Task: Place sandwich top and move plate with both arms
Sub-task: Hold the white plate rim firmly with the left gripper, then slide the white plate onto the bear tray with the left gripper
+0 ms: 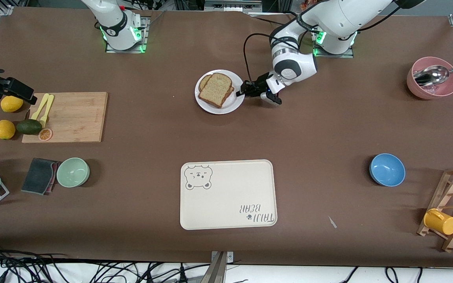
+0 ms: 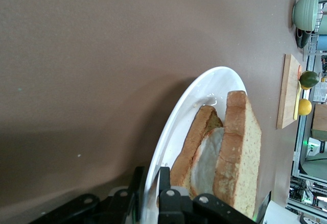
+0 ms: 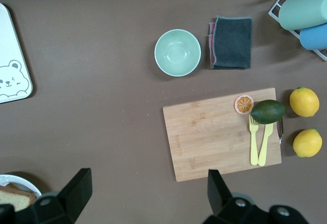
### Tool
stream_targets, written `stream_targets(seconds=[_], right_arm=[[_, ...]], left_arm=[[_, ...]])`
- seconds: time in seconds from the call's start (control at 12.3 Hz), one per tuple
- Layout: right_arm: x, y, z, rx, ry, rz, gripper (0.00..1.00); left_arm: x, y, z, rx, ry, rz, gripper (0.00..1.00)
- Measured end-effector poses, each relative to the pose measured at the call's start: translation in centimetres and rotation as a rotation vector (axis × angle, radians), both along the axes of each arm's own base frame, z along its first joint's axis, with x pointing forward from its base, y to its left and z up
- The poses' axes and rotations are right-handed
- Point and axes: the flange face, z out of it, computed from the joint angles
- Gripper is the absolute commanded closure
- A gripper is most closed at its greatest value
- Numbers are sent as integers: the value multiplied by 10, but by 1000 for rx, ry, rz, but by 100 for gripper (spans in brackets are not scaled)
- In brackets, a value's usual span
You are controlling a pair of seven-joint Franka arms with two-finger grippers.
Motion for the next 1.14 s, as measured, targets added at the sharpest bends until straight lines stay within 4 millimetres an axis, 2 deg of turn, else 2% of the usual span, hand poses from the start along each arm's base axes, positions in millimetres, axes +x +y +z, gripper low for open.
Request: stream_targets(seconds=[0.08, 0.33, 0.81, 0.98, 1.14], right_arm=[[0, 0, 3, 0, -5, 0, 0], [-2, 2, 7, 2, 3, 3, 0], [-3, 26, 6, 48, 15, -24, 0], [-4, 33, 6, 71, 25, -27, 0], [-6, 39, 5, 72, 36, -24, 0]], left_arm=[[0, 0, -1, 0, 2, 0, 87], [0, -2, 0, -7, 0, 0, 99], [3, -6, 3, -24, -12, -2, 100], [13, -7, 6, -27, -27, 11, 100], [34, -8, 14, -37, -67, 30, 100]])
